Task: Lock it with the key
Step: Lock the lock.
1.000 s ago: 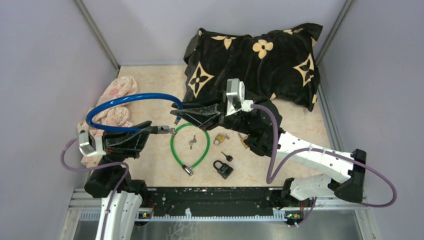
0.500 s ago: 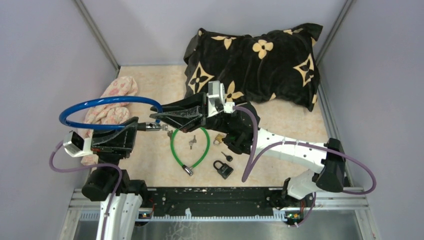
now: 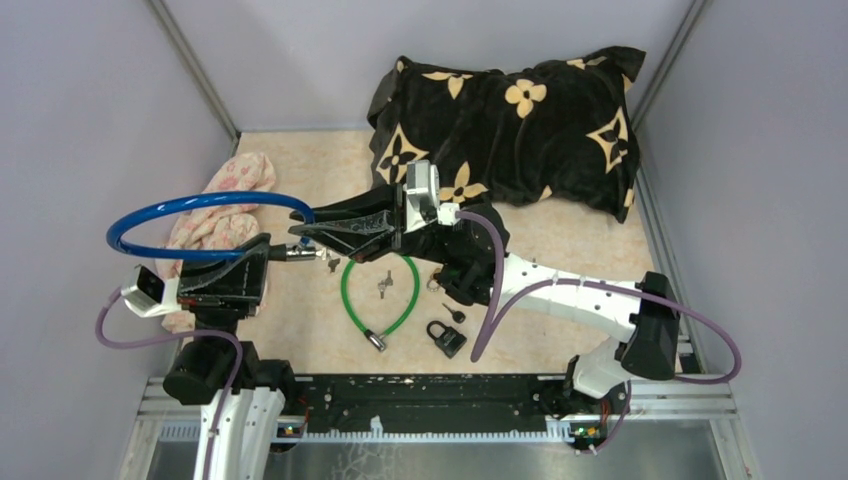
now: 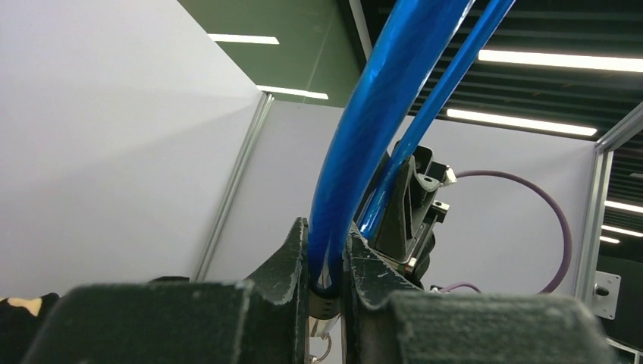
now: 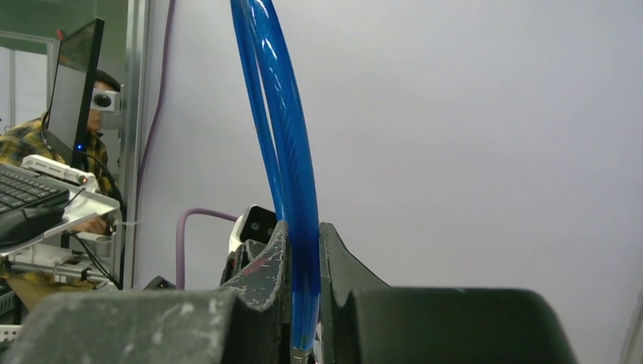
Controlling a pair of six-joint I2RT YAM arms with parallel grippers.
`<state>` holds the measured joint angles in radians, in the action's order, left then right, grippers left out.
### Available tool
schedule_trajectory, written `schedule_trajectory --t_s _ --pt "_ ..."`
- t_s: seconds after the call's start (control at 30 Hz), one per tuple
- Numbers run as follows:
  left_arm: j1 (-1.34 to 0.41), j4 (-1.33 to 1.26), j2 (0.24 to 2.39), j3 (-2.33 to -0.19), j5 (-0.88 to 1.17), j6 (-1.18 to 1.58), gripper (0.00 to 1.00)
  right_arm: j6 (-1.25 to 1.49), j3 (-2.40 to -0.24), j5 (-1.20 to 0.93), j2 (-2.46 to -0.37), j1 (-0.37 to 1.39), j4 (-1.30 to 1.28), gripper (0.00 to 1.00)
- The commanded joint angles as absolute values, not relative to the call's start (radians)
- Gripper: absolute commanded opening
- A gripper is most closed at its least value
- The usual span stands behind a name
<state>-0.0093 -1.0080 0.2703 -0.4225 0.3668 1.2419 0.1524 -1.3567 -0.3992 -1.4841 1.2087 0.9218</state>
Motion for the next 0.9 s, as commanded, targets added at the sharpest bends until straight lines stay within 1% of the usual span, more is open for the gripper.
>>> schedule_trajectory --t_s 0.0,0.17,0.43,0.77,0.87 --pt "-0.007 -1.031 0.247 -0.442 0.339 1.262 0.0 0.153 -1.433 -0.413 -1.495 1.218 0.992 0.0" --pt "-0.006 -1.031 0.239 -0.44 0.331 1.26 0.0 0.146 -1.452 -0.413 -1.509 1.218 0.969 0.0" --pt "0.021 -1.027 0.229 -0.437 0.302 1.26 0.0 0.168 -1.423 -0.406 -1.508 1.218 0.943 0.0" --pt "0.027 -1.018 0.219 -0.442 0.288 1.28 0.0 0.216 -1.439 -0.443 -1.579 1.218 0.976 0.0" --pt "0.028 -1.02 0.217 -0.442 0.287 1.278 0.0 0.218 -1.437 -0.451 -1.582 1.215 0.936 0.0"
